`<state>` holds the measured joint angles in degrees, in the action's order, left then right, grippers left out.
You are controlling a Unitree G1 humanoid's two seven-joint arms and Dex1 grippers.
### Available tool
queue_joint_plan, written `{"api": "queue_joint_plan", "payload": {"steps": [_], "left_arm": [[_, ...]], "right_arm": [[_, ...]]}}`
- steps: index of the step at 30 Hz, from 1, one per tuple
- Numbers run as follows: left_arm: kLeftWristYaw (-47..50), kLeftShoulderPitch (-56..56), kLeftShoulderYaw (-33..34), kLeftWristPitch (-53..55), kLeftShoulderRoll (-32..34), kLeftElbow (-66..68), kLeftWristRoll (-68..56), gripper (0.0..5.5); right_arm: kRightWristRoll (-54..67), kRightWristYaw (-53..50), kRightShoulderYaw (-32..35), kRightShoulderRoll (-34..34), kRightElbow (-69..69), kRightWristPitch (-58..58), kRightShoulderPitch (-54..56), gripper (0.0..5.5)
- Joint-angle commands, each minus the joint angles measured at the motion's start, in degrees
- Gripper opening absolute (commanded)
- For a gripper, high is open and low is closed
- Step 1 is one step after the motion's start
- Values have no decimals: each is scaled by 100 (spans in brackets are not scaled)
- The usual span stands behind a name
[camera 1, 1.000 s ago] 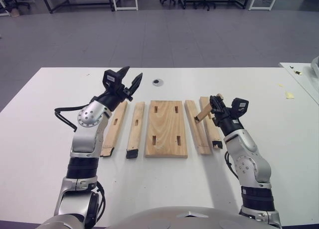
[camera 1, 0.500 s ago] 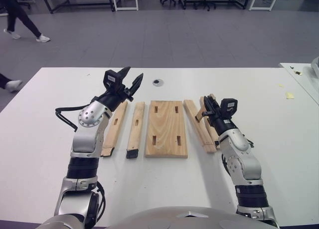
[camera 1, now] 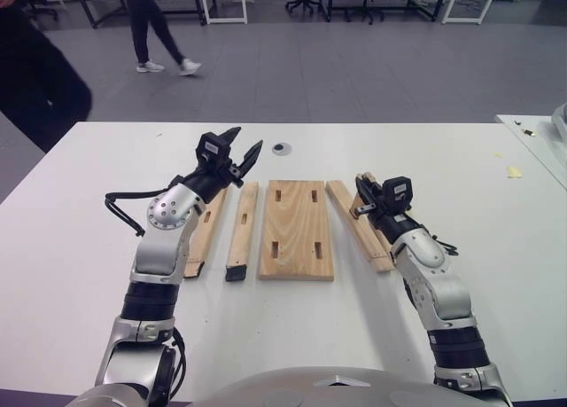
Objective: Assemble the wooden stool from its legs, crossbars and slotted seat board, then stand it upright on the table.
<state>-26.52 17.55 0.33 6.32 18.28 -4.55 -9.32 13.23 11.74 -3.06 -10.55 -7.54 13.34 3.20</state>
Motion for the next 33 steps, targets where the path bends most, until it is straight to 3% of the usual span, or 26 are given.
{"api": "queue_joint_plan", "payload": {"steps": [1, 9, 18, 33], "left_arm": [[4, 6, -4, -65, 50, 65, 69, 266], [14, 23, 10, -147, 27, 118, 100, 266], [40, -50, -30, -161, -3, 76, 127, 266], [34, -32, -215, -289, 55, 170, 395, 266]], "right_arm": [[-111, -62, 89, -33, 333, 355, -380, 41], [-98, 98, 115, -137, -172, 560, -178, 190], [212, 356, 22, -504, -871, 2749, 59, 368], [-62, 230, -184, -756, -611, 4090, 201, 368]]}}
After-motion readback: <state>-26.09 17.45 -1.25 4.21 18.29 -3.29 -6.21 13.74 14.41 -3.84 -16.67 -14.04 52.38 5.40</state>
